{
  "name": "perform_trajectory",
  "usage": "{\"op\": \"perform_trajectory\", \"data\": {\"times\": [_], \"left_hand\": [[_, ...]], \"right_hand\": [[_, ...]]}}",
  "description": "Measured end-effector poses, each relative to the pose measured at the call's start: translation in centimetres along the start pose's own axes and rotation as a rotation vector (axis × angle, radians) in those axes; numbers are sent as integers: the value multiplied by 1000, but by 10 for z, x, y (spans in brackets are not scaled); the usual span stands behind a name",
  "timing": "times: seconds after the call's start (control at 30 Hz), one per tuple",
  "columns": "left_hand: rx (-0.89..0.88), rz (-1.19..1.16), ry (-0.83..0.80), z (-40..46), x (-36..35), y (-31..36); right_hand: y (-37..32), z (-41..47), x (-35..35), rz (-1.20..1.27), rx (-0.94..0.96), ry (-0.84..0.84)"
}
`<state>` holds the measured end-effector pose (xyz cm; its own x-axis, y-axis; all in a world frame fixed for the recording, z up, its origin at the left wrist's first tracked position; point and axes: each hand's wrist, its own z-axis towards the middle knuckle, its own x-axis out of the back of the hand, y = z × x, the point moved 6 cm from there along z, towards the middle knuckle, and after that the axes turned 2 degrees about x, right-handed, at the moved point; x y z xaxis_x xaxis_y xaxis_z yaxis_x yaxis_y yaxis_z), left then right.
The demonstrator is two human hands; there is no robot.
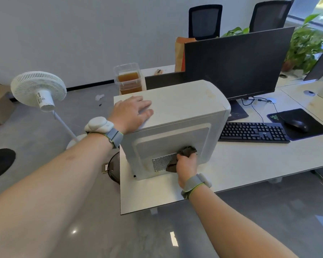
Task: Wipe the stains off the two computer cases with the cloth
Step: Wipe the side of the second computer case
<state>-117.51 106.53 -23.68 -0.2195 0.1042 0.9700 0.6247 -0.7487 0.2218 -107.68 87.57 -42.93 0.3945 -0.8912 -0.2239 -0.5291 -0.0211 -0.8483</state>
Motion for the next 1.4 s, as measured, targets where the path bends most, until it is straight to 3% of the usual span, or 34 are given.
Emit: {"op": "perform_trajectory", "data": {"times": [0.23,0.3,0.4,0.47,0.6,0.77,0.9,0.97,1.03,1.23,1.3,1.4], "left_hand": [[-2,17,44,2,-5,-6],[5,17,62,2,-5,-3],[-1,22,75,3,-4,-3],[-5,22,88,3,-4,-4],[8,7,85,2,-2,-5],[8,-2,85,1,-1,-4],[19,-13,88,2,-1,-7],[19,-23,89,3,-2,-8],[19,-33,89,3,-3,-8],[26,-50,95,4,-4,-11],[33,-55,97,5,-3,-11],[30,-55,102,4,-3,-11]], "right_hand": [[63,-26,-56,-84,-144,-224],[51,-20,-34,-66,-115,-137],[25,-10,4,98,13,187],[16,-8,3,109,91,262],[39,-27,-53,-36,64,115],[86,-33,-57,-170,-85,-126],[53,-39,-46,-79,140,54],[43,-41,-55,-73,226,36],[55,-41,-62,-100,181,29],[105,-41,-67,28,-220,20],[95,-46,-76,68,-206,9],[71,-52,-85,87,3,-1]]}}
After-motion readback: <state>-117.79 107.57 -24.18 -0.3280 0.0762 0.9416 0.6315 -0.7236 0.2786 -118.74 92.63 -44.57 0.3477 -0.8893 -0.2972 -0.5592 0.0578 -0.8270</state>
